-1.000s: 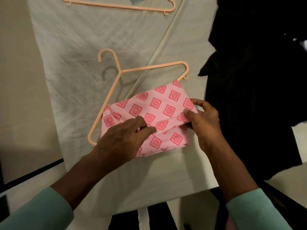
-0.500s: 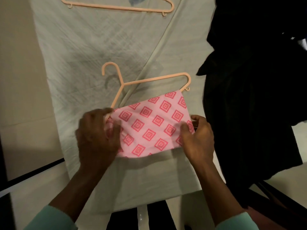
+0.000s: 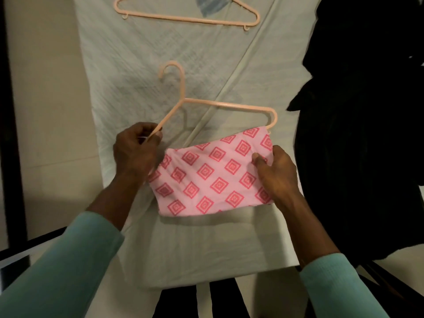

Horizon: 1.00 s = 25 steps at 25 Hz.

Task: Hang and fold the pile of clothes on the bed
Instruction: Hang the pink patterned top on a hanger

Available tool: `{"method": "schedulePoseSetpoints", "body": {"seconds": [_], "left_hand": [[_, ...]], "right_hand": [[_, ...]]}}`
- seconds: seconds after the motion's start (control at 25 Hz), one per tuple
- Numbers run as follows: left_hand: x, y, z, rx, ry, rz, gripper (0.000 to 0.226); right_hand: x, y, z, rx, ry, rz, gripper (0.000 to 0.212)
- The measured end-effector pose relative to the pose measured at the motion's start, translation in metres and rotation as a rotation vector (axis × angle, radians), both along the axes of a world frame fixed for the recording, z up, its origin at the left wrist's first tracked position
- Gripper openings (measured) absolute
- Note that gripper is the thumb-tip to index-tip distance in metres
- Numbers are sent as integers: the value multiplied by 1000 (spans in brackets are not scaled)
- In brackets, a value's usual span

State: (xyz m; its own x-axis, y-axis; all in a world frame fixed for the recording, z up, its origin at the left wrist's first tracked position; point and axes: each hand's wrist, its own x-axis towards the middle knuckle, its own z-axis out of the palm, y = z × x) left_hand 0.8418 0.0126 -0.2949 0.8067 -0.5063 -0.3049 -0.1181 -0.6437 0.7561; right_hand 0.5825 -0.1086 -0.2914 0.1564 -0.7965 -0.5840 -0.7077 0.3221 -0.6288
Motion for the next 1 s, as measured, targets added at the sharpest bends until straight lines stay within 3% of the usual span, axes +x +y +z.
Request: {"method": "schedulePoseSetpoints", "body": {"seconds": [0.12,0.28,0.52,0.72,1.0], "left_hand": [[4,-23,25,-151,68,-50,14],[8,0,121,-331,-75,-17,14],[8,123,310,-450,-377,46,18],[8,247,455,-429,-433,76,20],[-33,466,566,-441,-674,315,18]], "right_hand": [[4,-3,18,97,-204,-141,20],[17,-8,88,4,-385,-143,13],[72,30,248,-18,-578,203,20],[120,112,365,-74,-751,438,21],[160,292,461,-45,-1002,694,21]]}}
